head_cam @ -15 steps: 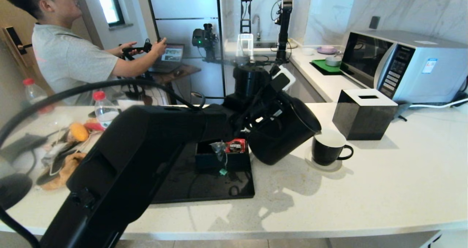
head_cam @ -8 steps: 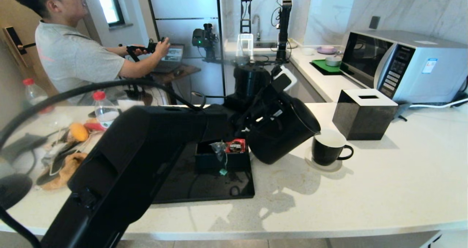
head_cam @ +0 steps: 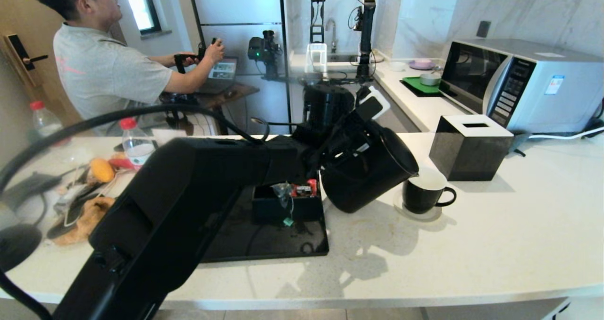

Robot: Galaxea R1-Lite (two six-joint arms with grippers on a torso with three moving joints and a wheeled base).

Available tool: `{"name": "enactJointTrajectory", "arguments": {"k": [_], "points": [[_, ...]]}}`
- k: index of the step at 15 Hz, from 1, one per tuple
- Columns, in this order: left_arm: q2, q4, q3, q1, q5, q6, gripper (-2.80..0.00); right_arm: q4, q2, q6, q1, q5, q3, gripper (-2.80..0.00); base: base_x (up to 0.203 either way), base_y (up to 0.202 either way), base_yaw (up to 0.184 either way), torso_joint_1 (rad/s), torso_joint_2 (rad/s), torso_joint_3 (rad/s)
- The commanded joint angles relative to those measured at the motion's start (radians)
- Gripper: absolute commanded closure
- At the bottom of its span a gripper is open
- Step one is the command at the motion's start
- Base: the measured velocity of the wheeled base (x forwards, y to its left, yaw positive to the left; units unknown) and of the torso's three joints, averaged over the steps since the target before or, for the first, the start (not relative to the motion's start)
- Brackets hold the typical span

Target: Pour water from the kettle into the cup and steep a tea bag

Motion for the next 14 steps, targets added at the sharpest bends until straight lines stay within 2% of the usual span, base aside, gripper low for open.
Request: {"name": "enactJointTrajectory", "arguments": {"k": [1, 14], "points": [[-0.003, -0.001, 0.000, -0.002, -0.001, 0.004, 0.00, 0.000, 0.001, 0.000, 0.000, 0.000, 0.000, 0.00, 0.000, 0.000, 0.000, 0.000, 0.00, 0.000], [-0.005, -0.004, 0.000, -0.017, -0.006, 0.055, 0.00, 0.000, 0.001, 0.000, 0.000, 0.000, 0.000, 0.00, 0.000, 0.000, 0.000, 0.000, 0.00, 0.000]]}}
